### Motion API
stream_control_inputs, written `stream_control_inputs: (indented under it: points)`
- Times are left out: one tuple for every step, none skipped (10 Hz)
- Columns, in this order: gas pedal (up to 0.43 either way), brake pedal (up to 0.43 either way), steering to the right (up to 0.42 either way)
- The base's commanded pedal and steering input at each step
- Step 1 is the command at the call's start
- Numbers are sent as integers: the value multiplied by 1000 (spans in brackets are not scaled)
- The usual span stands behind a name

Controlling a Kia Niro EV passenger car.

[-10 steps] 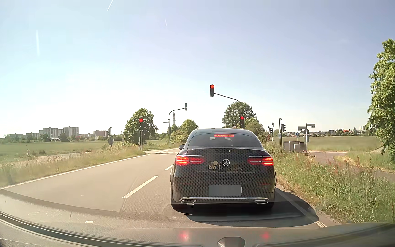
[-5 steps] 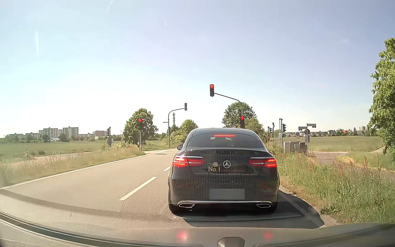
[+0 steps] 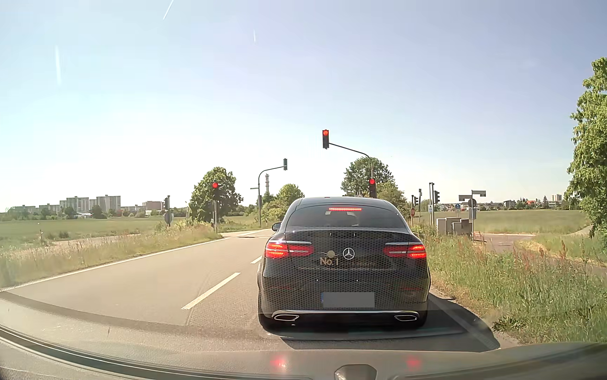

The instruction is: Follow the waypoints while adhering to traffic rules and regulations

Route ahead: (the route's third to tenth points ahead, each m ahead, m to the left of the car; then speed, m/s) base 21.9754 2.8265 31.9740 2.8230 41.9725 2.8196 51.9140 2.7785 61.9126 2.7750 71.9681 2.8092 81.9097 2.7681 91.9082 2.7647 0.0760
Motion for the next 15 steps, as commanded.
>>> stream_control_inputs:
  points:
    - [0,256,12]
    - [0,256,13]
    - [0,280,12]
    - [0,305,12]
    - [0,317,12]
    - [0,323,10]
    - [0,323,10]
    - [0,323,9]
    - [0,323,9]
    - [0,323,10]
    - [0,323,9]
    - [0,323,9]
    - [0,323,10]
    - [0,323,9]
    - [0,323,10]
